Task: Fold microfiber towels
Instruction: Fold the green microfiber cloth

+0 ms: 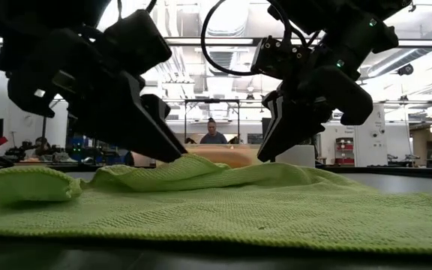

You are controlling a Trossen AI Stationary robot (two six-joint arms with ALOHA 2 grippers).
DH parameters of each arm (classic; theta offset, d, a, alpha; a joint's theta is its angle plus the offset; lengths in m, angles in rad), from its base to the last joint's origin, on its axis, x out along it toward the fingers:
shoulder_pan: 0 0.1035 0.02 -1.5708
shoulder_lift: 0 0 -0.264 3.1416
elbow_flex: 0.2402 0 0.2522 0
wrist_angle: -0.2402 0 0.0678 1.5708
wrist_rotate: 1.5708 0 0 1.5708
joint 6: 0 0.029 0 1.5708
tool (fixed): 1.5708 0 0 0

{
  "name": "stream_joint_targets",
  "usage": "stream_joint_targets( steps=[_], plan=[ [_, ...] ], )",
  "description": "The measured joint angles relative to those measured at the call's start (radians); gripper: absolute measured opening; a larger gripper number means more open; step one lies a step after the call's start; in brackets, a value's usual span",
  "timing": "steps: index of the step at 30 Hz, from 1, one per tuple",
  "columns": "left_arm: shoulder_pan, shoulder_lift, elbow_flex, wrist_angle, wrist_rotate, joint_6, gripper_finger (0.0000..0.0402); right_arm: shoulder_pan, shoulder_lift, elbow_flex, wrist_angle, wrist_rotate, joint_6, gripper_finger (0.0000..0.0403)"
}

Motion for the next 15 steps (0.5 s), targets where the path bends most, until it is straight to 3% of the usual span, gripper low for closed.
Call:
stream_joint_targets(
  steps=[8, 15],
  plan=[
    [-0.001, 0.008, -0.001, 0.024, 0.022, 0.002, 0.0146, 0.0, 0.0, 0.0, 0.001, 0.001, -0.006, 0.0009],
    [-0.001, 0.008, -0.003, 0.016, 0.041, 0.01, 0.0044, 0.0, 0.0, 0.0, 0.001, 0.001, -0.008, 0.0009]
  ],
)
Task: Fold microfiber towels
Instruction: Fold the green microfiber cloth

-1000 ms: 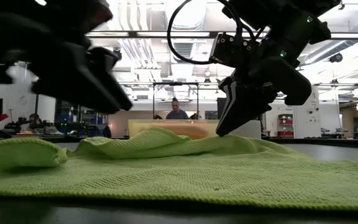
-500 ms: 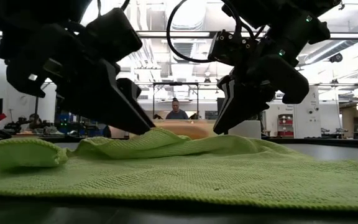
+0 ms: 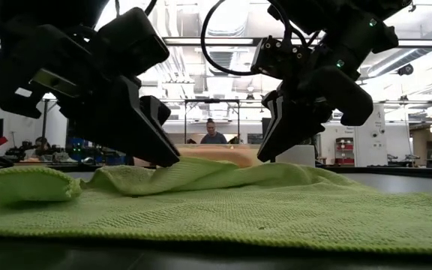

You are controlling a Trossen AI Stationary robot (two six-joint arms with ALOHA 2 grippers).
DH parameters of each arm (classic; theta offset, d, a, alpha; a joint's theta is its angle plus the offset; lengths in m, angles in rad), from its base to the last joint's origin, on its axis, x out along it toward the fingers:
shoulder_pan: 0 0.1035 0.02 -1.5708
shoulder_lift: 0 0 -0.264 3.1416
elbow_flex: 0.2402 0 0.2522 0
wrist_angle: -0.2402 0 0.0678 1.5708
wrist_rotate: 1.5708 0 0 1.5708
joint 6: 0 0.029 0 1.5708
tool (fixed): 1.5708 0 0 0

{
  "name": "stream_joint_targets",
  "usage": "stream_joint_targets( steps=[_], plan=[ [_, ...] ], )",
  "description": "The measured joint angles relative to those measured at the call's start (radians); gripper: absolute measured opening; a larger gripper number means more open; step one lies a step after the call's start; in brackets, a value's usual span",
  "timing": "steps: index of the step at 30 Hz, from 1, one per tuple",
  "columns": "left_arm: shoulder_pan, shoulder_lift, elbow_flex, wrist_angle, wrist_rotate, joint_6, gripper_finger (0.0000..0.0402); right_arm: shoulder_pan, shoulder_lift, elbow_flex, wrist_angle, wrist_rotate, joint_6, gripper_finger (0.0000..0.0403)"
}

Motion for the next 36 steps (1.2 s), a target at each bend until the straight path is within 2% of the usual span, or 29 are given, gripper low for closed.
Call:
stream_joint_targets(
  steps=[2, 7, 13, 19, 25, 30, 36],
  plan=[
    [0.0, -0.001, 0.001, -0.015, 0.0, 0.001, 0.0013, 0.0, 0.0, 0.0, 0.0, 0.0, 0.0, 0.0009],
    [0.001, -0.041, 0.001, -0.063, -0.01, 0.05, 0.0001, 0.0, -0.005, -0.001, -0.001, 0.001, -0.004, 0.0009],
    [0.043, -0.186, 0.011, -0.333, -0.084, 0.122, 0.0, 0.0, -0.046, -0.001, -0.001, 0.004, -0.021, 0.0009],
    [0.118, -0.299, 0.007, -0.57, -0.251, 0.251, 0.0, 0.0, -0.064, -0.001, 0.004, 0.004, -0.021, 0.0009],
    [0.21, -0.321, -0.022, -0.585, -0.295, 0.359, 0.0, 0.0, -0.064, -0.003, 0.002, 0.003, -0.005, 0.0009],
    [0.253, -0.284, -0.022, -0.582, -0.368, 0.396, 0.0005, 0.0, -0.063, -0.004, 0.004, 0.003, 0.001, 0.0009],
    [0.259, -0.26, -0.022, -0.584, -0.367, 0.404, 0.0059, 0.0, -0.051, -0.005, 0.004, 0.002, 0.026, 0.0009]
  ],
)
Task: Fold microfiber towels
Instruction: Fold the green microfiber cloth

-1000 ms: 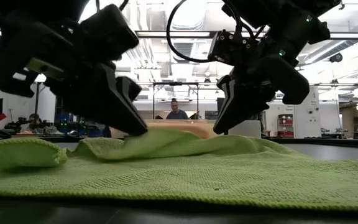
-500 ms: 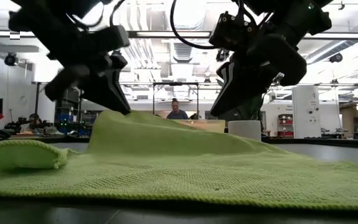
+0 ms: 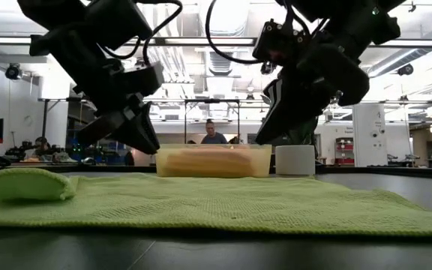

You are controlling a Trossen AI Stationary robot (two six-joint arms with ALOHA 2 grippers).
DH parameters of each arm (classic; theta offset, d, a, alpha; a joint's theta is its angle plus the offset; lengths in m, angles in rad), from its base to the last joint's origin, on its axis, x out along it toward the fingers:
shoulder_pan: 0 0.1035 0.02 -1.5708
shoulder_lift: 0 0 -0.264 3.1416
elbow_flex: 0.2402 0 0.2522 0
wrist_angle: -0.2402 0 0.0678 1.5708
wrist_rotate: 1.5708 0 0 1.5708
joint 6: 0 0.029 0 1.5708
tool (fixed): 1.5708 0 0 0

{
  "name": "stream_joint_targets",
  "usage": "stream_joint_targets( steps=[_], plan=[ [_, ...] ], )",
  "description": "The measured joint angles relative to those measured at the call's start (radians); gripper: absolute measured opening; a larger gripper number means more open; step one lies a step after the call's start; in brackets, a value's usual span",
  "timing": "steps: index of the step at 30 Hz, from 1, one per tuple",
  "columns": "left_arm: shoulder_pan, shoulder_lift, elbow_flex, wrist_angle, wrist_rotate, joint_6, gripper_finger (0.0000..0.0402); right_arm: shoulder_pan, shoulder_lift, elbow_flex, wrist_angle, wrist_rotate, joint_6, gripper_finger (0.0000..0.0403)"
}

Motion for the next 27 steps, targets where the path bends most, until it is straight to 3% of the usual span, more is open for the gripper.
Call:
stream_joint_targets(
  steps=[6, 11, 15, 22, 27],
  plan=[
    [-0.015, -0.019, 0.016, -0.011, 0.009, -0.044, 0.0112, 0.002, 0.063, 0.0, 0.007, -0.014, 0.009, 0.0009],
    [-0.049, -0.026, 0.036, 0.024, 0.187, -0.08, 0.0118, 0.004, 0.101, -0.001, -0.025, -0.028, 0.016, 0.0009],
    [-0.077, -0.024, 0.031, 0.028, 0.232, -0.191, 0.0118, 0.003, 0.108, -0.001, -0.063, -0.023, 0.002, 0.0009],
    [-0.09, -0.002, -0.022, 0.018, 0.235, -0.301, 0.0118, -0.019, 0.108, -0.001, -0.088, 0.045, -0.111, 0.0009],
    [-0.08, 0.052, -0.044, 0.02, 0.171, -0.324, 0.0118, -0.046, 0.108, -0.001, -0.09, 0.051, -0.176, 0.0009]
  ],
)
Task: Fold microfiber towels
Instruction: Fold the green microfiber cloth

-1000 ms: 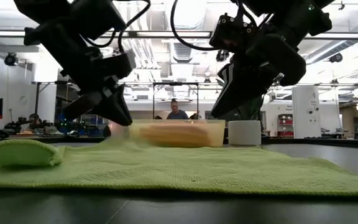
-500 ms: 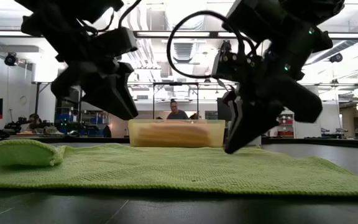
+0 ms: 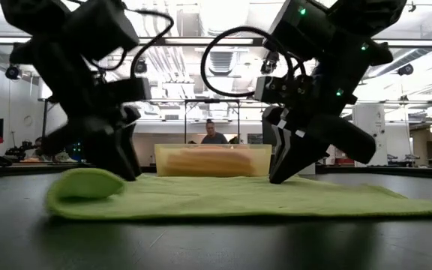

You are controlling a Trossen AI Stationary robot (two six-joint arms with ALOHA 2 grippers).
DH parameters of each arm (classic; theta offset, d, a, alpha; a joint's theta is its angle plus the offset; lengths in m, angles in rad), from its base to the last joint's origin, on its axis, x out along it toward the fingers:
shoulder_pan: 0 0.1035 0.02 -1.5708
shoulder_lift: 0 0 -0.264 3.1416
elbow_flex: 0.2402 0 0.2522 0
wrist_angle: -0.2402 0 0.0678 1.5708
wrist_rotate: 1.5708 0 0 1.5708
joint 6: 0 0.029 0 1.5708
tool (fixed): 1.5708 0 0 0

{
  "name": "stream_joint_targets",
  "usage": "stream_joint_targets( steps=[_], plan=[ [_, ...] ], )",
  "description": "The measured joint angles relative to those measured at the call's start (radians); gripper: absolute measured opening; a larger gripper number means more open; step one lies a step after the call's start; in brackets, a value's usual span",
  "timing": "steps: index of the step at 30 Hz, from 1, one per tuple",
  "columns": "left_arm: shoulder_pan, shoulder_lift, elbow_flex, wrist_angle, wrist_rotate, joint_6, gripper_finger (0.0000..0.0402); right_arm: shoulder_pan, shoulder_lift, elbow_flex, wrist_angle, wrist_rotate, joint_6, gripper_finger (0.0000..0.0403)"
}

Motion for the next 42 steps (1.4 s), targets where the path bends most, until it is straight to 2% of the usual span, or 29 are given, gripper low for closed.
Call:
stream_joint_targets(
  steps=[4, 10, 18, 21, 29, 35, 38, 42],
  plan=[
    [0.019, 0.03, -0.005, 0.011, -0.059, -0.01, 0.0118, -0.024, 0.0, 0.0, -0.003, 0.001, -0.012, 0.0009],
    [0.032, 0.003, -0.002, -0.014, -0.059, 0.012, 0.0118, -0.048, -0.012, 0.0, -0.013, 0.003, -0.027, 0.0009],
    [-0.007, -0.09, 0.022, 0.004, 0.024, -0.021, 0.0118, -0.024, -0.072, -0.002, -0.002, 0.001, 0.056, 0.0009],
    [-0.044, -0.091, 0.031, 0.068, 0.065, -0.037, 0.0118, -0.003, -0.071, -0.005, 0.065, 0.0, 0.094, 0.0009],
    [-0.155, 0.009, 0.047, 0.286, 0.077, -0.093, 0.0117, 0.042, -0.017, -0.041, 0.317, -0.003, 0.092, 0.0009],
    [-0.198, 0.12, 0.081, 0.348, 0.091, -0.14, 0.01, 0.044, 0.032, -0.064, 0.455, -0.003, 0.088, 0.0009],
    [-0.203, 0.175, 0.102, 0.349, 0.153, -0.169, 0.009, 0.043, 0.04, -0.064, 0.457, -0.001, 0.087, 0.0009],
    [-0.201, 0.222, 0.118, 0.35, 0.289, -0.247, 0.0081, 0.043, 0.047, -0.067, 0.45, 0.0, 0.088, 0.0008]
  ],
)
